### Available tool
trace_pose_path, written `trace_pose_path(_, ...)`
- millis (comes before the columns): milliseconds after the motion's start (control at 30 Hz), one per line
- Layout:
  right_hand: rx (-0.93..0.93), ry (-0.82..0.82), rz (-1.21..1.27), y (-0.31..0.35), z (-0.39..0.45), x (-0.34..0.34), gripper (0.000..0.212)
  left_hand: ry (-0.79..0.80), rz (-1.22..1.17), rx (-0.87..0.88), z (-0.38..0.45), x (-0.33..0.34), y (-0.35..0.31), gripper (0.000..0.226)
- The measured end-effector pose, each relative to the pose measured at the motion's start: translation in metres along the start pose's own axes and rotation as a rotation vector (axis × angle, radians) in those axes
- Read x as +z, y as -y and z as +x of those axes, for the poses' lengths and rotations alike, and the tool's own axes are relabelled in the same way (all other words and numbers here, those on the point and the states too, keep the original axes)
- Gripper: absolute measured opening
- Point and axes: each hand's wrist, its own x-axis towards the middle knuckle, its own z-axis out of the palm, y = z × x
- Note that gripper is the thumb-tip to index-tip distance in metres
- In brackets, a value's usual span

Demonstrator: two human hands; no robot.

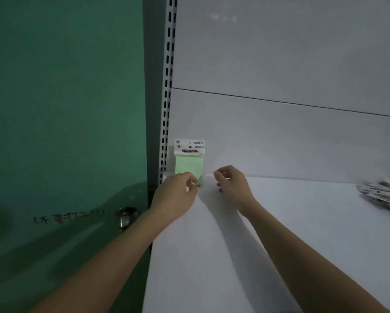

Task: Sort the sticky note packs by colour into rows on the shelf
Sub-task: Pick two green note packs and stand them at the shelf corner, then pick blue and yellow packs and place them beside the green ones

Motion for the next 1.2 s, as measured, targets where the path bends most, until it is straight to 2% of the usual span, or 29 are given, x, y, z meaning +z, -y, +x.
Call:
trace_pose_path(167,-0.019,0.207,-0.299,-0.006,-0.026,-0.075,0.038,0.173,0.120,-0.062,-0.010,0.019,-0.049,0.039)
trace_pose_path(367,-0.046,0.254,-0.550,-0.033,-0.075,-0.182,0.051,0.294,0.227,-0.055,-0.035,0.069,-0.134,0.055)
trace_pose_path(533,0.004,0.175,-0.678,-0.085,-0.131,-0.307,0.058,0.361,0.210,0.028,-0.066,0.152,-0.243,0.058)
trace_pose_path(800,0.154,0.036,-0.656,-0.158,-0.185,-0.472,0.060,0.429,0.190,0.139,-0.080,0.258,-0.380,0.054)
trace_pose_path(1033,0.155,-0.078,-0.588,-0.208,-0.166,-0.524,0.051,0.348,0.104,0.084,-0.057,0.326,-0.425,0.043)
trace_pose_path(1133,0.124,-0.124,-0.642,-0.222,-0.142,-0.534,0.040,0.276,0.086,0.017,-0.031,0.352,-0.431,0.047)
trace_pose_path(1200,0.183,-0.163,-0.698,-0.231,-0.126,-0.545,0.034,0.232,0.072,-0.046,-0.007,0.368,-0.435,0.054)
